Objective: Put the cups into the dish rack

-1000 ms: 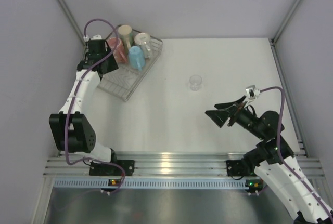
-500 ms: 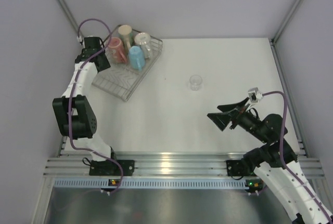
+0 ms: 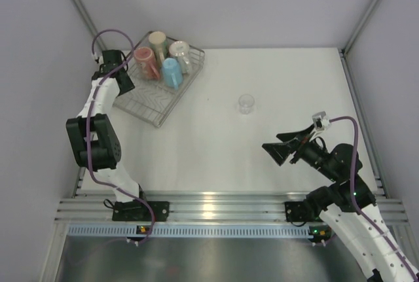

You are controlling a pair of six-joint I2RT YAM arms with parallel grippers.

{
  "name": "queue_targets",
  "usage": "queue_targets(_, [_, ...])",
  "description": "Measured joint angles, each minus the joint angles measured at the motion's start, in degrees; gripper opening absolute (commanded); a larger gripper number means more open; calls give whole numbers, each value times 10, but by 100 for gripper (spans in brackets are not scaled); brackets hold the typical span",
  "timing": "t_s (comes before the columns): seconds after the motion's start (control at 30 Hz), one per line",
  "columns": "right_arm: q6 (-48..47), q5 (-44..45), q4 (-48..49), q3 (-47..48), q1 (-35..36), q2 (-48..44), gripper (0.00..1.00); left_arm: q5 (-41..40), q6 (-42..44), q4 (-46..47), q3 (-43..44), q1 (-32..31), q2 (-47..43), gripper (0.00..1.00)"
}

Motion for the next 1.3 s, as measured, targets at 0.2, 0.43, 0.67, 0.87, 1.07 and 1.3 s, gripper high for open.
queue_targets(0.2, [-5,4,-5,2,0,-1,99,1,-6,-2,-4,-1,17,1])
queue_targets(0.43, [-6,10,-13,2,0,-1,100,0,-6,-2,-5,-1,31,33])
queue_targets(0.67, [-6,17,-19,2,0,-1,100,0,-8,-10,-5,-1,35,48])
queue_targets(0.87, [-6,25,-21,2,0,0,99,1,-11,-14,-5,4,35,62])
queue_targets(1.07, [-5,29,-24,6,0,1,100,6,-12,-13,-3,4,35,77])
queue_targets(1.3, [0,40,-24,17,0,4,99,17,-12,-14,4,7,34,84])
